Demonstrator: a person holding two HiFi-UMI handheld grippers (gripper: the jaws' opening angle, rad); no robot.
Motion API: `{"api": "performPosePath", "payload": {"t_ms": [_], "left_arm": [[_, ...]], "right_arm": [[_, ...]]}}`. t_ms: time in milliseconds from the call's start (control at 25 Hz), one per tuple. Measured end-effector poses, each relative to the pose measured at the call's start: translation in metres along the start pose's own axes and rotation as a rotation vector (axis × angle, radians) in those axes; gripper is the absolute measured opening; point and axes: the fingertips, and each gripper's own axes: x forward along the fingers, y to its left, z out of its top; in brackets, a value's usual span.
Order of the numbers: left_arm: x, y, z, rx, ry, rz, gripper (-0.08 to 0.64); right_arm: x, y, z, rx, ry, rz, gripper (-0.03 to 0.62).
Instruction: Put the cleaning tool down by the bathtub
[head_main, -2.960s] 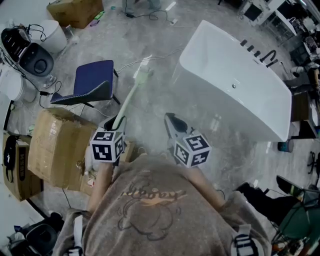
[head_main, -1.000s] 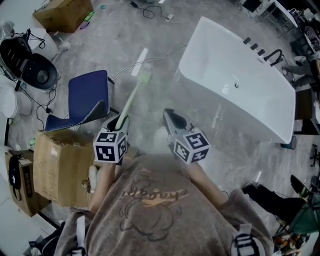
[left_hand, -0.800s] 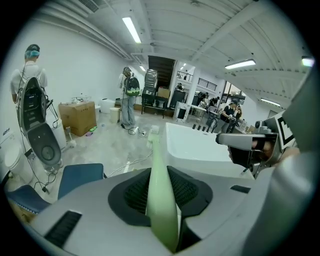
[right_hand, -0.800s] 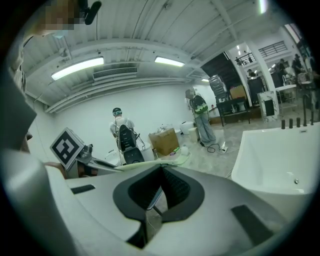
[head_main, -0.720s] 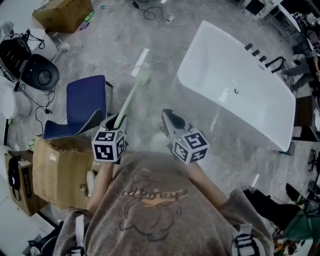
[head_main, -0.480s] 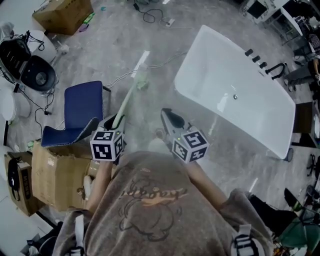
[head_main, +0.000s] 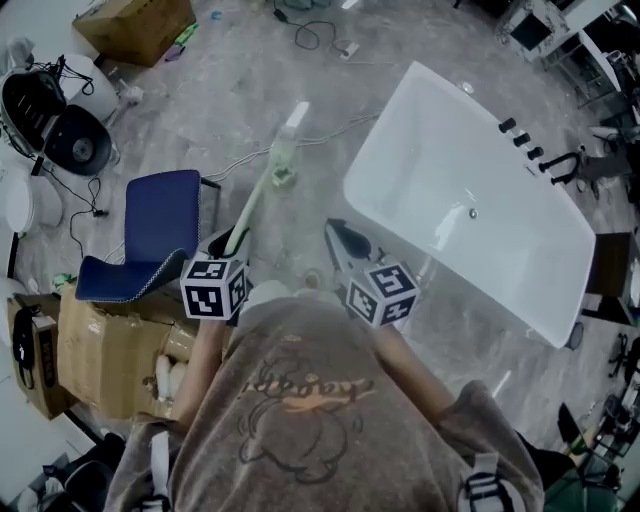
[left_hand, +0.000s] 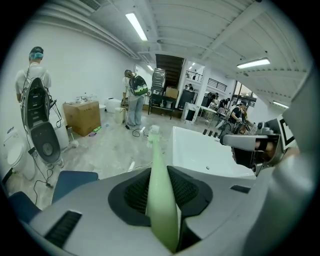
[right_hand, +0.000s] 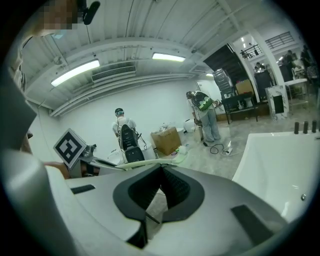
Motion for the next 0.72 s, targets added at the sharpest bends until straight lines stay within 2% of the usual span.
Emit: {"api": "performPosePath", "payload": {"t_ms": [320, 720], "left_arm": [[0.026, 0.006, 0.012, -0.01, 0.022, -0.002, 0.104], [0.074, 0.021, 0.049, 0.029, 0.024, -0.046, 0.104]], "right_arm": [[0.025, -0.021, 0.004, 0.039, 0.017, 0.01, 0.0], [0.064, -0.056, 0.023, 0.056, -0.009, -0.04, 0.0]]}}
